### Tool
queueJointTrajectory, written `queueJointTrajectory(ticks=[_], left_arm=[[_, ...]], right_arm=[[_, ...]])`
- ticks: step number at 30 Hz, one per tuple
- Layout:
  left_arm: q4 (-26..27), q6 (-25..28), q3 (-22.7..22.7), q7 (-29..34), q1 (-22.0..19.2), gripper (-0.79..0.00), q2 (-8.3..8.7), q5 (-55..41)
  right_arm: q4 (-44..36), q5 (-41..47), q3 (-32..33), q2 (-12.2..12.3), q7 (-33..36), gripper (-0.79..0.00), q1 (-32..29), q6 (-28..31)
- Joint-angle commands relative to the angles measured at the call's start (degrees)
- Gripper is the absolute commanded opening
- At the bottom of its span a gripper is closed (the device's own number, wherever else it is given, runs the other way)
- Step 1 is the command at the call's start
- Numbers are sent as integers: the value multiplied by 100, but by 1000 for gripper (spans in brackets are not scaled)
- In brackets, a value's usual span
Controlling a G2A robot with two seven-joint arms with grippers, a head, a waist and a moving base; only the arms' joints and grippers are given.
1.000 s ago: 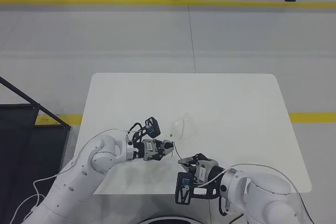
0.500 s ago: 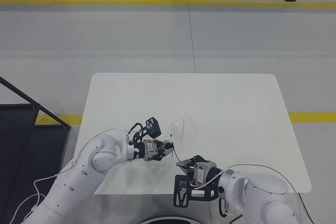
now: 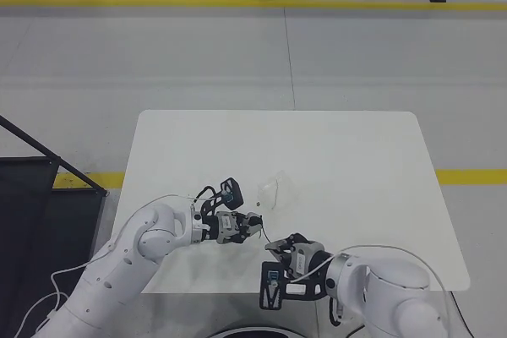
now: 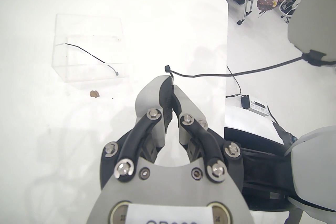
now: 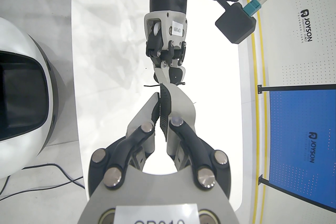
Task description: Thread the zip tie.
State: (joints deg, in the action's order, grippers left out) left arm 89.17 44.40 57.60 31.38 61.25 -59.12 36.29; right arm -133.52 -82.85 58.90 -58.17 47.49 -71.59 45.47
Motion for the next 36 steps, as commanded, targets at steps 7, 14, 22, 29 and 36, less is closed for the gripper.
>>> queueJointTrajectory(ticks=[7, 14, 22, 29, 36], left_arm=[[10, 9, -3, 6, 7, -785, 6, 9], [18, 43, -15, 17, 13, -785, 12, 30], [23, 72, -30, 38, 22, -785, 20, 53], [17, 94, -40, 53, 11, -785, 25, 47], [24, 120, -53, 75, 1, -785, 31, 53]], right_arm=[[2, 58, 0, -4, 66, -785, 38, -100], [-43, -8, 25, -11, 49, -785, 16, -346], [-88, -168, 62, -19, -28, -785, -49, -634], [-113, -307, 147, -20, -185, -785, -134, -852], [-113, -375, 216, -19, -257, -785, -206, -912]])
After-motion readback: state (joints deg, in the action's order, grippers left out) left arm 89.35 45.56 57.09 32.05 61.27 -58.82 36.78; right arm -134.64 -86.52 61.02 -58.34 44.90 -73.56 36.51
